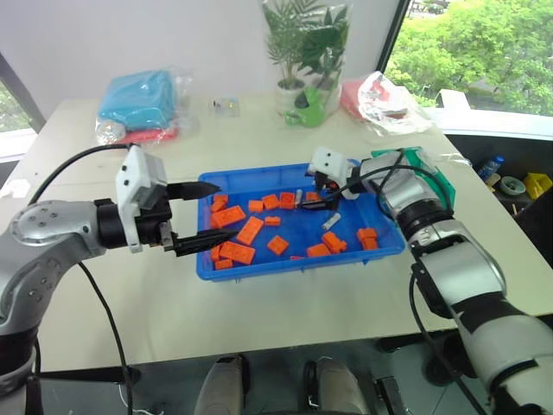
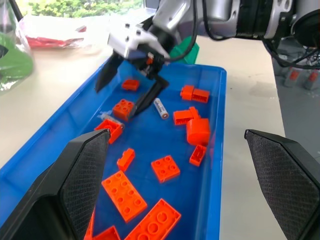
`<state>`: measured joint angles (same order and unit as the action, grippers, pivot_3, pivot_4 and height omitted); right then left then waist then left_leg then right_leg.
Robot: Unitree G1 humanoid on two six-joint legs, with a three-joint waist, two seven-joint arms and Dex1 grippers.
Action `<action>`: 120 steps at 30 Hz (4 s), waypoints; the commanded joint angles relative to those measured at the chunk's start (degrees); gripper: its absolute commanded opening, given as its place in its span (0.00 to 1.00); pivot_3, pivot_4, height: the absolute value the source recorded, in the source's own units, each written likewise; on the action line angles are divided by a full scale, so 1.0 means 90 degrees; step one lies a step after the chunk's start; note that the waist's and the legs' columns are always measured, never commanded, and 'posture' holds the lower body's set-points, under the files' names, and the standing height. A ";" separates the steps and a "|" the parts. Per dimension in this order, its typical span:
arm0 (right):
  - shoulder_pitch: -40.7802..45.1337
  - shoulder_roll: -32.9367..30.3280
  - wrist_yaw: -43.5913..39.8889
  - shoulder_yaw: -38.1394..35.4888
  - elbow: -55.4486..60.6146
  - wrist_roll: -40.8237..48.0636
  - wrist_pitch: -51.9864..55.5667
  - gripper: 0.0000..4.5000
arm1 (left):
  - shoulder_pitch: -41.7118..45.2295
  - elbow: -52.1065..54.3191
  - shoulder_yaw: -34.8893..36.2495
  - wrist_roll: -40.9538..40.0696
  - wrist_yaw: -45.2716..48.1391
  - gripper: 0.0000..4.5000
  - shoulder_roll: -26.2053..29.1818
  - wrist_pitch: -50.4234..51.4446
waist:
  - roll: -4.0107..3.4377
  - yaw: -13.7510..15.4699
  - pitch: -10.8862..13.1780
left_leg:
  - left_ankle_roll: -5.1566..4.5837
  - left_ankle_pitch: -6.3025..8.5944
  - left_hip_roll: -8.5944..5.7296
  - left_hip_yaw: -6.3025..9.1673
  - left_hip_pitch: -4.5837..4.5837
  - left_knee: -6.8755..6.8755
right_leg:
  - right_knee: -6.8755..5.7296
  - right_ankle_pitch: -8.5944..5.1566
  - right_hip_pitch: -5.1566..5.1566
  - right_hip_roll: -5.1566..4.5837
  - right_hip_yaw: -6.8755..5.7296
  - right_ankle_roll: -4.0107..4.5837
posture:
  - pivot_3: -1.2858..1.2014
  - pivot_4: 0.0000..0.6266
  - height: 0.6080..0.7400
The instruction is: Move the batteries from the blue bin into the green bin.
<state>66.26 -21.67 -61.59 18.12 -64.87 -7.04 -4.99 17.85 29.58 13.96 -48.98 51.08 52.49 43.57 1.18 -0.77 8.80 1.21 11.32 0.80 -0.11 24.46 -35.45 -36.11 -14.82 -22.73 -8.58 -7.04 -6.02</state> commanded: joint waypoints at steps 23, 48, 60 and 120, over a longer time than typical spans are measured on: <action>0.0686 0.0705 0.0882 -0.0435 -0.1278 -0.0666 0.0502 0.99 | -0.0185 0.0391 0.0521 -0.0241 -0.0281 1.00 0.0280 0.0079 | -0.0003 -0.0014 0.0001 | 0.0000 0.0000 -0.0002 0.0004 -0.0002 0.0002 | -0.0005 0.0000 -0.0007 0.0001 0.0001 0.0001 | 0.52 0.24 0.40; 0.0581 0.0184 0.0116 -0.1240 0.0440 0.0037 0.1289 0.49 | -0.0122 0.0249 0.0408 -0.0243 -0.0176 1.00 0.0260 0.0030 | -0.0005 -0.0008 0.0003 | 0.0000 0.0000 -0.0002 0.0005 0.0000 0.0001 | -0.0007 0.0000 -0.0001 0.0001 0.0001 0.0000 | 0.52 0.24 0.40; -0.2370 -0.2128 0.2068 -0.3070 0.6037 0.0492 0.5515 0.49 | 0.0463 -0.0288 -0.0414 0.0133 0.0071 1.00 -0.0187 -0.0216 | 0.0003 0.0183 -0.0003 | 0.0020 0.0012 -0.0007 -0.0004 -0.0002 -0.0005 | 0.0026 -0.0009 0.0017 -0.0010 0.0000 0.0020 | 0.52 0.24 0.40; -0.2689 -0.2230 0.3256 -0.3143 0.7166 0.2207 0.7078 0.50 | 0.0542 -0.0212 -0.0482 0.0131 -0.0003 1.00 -0.0338 -0.0147 | -0.0021 0.0220 0.0018 | 0.0010 0.0007 -0.0001 -0.0004 0.0006 -0.0001 | 0.0040 -0.0005 0.0006 -0.0008 -0.0005 0.0023 | 0.52 0.24 0.40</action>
<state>41.27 -40.42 -32.79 -6.72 0.29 12.32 59.15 22.29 27.44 8.38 -47.96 50.73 49.35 43.37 0.99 1.20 8.96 1.32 11.39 0.81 -0.12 24.51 -35.43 -35.66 -14.86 -22.66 -8.61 -7.11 -5.81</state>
